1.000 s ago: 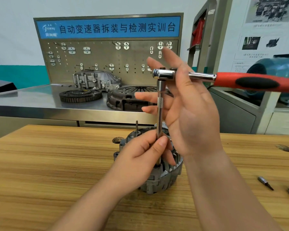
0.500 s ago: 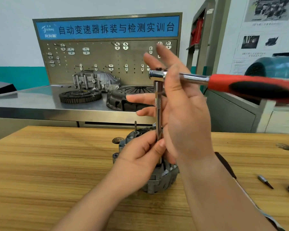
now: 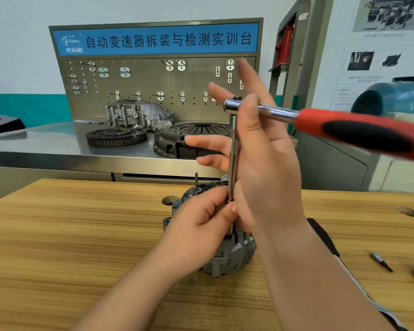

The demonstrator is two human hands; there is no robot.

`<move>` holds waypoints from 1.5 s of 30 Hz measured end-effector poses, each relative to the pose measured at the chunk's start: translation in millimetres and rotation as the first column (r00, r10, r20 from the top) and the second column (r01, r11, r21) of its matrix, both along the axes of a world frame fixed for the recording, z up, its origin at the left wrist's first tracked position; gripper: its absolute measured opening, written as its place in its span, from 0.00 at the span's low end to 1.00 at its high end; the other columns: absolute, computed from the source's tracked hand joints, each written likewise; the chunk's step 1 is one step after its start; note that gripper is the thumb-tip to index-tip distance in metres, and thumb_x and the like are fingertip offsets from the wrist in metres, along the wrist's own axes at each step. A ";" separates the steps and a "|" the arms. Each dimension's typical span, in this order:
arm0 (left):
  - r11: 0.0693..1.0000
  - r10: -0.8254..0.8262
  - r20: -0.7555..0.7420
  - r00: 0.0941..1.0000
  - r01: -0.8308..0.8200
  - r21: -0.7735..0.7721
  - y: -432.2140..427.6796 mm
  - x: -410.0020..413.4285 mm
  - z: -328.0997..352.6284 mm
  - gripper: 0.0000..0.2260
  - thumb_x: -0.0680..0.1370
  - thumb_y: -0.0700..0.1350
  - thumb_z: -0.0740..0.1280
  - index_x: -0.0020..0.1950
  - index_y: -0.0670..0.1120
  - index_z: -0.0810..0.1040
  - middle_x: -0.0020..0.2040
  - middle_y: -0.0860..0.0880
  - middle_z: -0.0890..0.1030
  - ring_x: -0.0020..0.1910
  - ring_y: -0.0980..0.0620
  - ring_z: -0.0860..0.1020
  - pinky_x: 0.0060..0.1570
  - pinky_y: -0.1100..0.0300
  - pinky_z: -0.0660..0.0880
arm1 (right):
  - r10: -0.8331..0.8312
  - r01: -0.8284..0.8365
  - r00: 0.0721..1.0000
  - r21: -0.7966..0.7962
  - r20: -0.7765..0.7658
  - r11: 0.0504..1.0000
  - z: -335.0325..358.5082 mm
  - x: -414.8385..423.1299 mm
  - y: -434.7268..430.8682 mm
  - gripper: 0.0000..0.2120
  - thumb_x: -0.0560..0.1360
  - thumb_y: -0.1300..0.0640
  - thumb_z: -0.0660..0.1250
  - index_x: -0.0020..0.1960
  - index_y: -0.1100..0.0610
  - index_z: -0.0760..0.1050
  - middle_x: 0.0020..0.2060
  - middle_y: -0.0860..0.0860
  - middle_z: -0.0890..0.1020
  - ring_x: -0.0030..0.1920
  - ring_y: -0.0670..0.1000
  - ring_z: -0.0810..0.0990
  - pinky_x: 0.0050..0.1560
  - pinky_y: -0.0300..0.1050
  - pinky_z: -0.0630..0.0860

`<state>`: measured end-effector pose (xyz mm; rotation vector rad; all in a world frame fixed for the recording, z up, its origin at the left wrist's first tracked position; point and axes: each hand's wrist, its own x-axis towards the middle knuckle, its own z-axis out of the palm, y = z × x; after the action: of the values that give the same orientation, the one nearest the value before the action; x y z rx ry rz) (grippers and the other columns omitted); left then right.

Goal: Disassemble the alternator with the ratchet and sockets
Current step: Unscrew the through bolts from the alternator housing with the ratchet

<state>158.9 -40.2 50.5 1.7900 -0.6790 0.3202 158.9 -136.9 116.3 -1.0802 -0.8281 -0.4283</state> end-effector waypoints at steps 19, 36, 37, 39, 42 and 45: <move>0.999 -0.052 -0.041 0.998 0.052 -0.006 -0.1 2.2 2.9 0.14 0.77 0.48 0.60 0.51 0.39 0.79 0.43 0.41 0.82 0.44 0.42 0.79 0.46 0.47 0.76 | 0.000 0.011 0.990 0.077 -0.141 0.997 -0.4 -1.2 -3.0 0.16 0.79 0.44 0.55 0.56 0.50 0.77 0.52 0.52 0.85 0.35 0.54 0.84 0.27 0.39 0.76; 1.000 0.001 -0.055 0.998 -0.001 -0.017 -2.4 -3.3 5.6 0.15 0.78 0.53 0.56 0.50 0.45 0.78 0.41 0.49 0.83 0.44 0.34 0.77 0.48 0.37 0.74 | 0.052 -0.027 0.965 0.100 -0.255 0.995 2.2 -0.7 -6.5 0.18 0.77 0.42 0.55 0.59 0.49 0.75 0.49 0.52 0.86 0.32 0.51 0.84 0.28 0.39 0.77; 1.000 0.013 -0.042 0.999 -0.013 0.007 -2.6 -3.2 6.3 0.14 0.78 0.53 0.56 0.50 0.47 0.78 0.41 0.50 0.83 0.44 0.35 0.77 0.47 0.38 0.74 | 0.011 0.012 0.969 0.089 -0.245 0.996 2.0 -0.3 -6.9 0.17 0.76 0.42 0.57 0.58 0.48 0.76 0.50 0.52 0.85 0.33 0.51 0.84 0.29 0.39 0.77; 0.997 0.043 -0.007 0.999 -0.042 0.057 -3.7 -2.4 7.1 0.14 0.78 0.52 0.56 0.50 0.46 0.78 0.41 0.53 0.83 0.44 0.38 0.78 0.48 0.40 0.75 | -0.109 0.118 0.981 0.049 -0.159 0.992 1.5 -1.8 -6.6 0.13 0.75 0.43 0.61 0.56 0.45 0.78 0.55 0.51 0.83 0.37 0.51 0.84 0.30 0.39 0.77; 0.990 0.102 0.012 0.995 -0.103 0.095 -6.1 -1.6 7.3 0.16 0.78 0.52 0.55 0.53 0.46 0.78 0.46 0.57 0.84 0.47 0.39 0.79 0.49 0.41 0.75 | -0.258 0.258 0.966 0.004 0.020 0.966 2.6 -3.8 -6.8 0.11 0.78 0.52 0.63 0.58 0.42 0.76 0.56 0.48 0.83 0.40 0.50 0.85 0.34 0.39 0.78; 0.981 0.161 0.028 0.987 -0.163 0.103 -8.7 -2.6 4.9 0.12 0.81 0.50 0.56 0.51 0.50 0.78 0.45 0.57 0.84 0.45 0.41 0.80 0.47 0.42 0.75 | -0.223 0.223 0.975 0.016 0.013 0.975 4.1 -4.1 -6.7 0.12 0.78 0.53 0.61 0.59 0.44 0.75 0.56 0.49 0.83 0.39 0.50 0.85 0.33 0.38 0.78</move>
<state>156.3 -48.8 55.4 1.9501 -0.5741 0.4185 154.8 -143.6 120.5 -1.1625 -0.7174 -0.6308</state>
